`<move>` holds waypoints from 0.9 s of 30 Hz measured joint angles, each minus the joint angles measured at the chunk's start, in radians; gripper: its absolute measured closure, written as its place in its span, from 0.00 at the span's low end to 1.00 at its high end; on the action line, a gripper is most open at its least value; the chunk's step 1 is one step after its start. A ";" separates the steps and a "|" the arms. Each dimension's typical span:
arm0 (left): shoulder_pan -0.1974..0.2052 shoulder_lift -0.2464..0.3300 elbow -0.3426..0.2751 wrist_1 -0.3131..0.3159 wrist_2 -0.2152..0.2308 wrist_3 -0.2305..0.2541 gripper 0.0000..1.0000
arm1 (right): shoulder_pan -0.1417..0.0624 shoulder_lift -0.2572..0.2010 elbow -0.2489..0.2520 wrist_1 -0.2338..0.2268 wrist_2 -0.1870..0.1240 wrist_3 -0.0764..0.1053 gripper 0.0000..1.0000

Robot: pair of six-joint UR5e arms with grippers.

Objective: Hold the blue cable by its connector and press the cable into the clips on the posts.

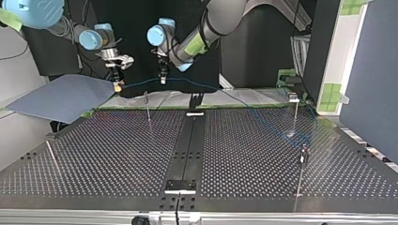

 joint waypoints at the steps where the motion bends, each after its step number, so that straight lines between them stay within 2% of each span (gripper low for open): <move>1: 0.002 0.000 0.011 -0.005 0.002 0.000 1.00 | -0.002 0.000 -0.003 0.000 -0.008 0.002 1.00; 8: 0.015 -0.011 0.072 -0.027 0.014 0.001 1.00 | -0.024 0.000 -0.028 -0.003 -0.063 0.026 1.00; 12: 0.019 -0.029 0.104 -0.044 0.016 0.000 1.00 | -0.037 0.001 -0.032 -0.011 -0.090 0.031 1.00; 23: 0.040 -0.061 0.155 -0.061 0.026 -0.001 1.00 | -0.069 0.011 -0.055 -0.020 -0.106 0.037 1.00; 27: 0.044 -0.063 0.172 -0.064 0.029 -0.001 1.00 | -0.080 0.032 -0.075 -0.008 -0.109 0.028 1.00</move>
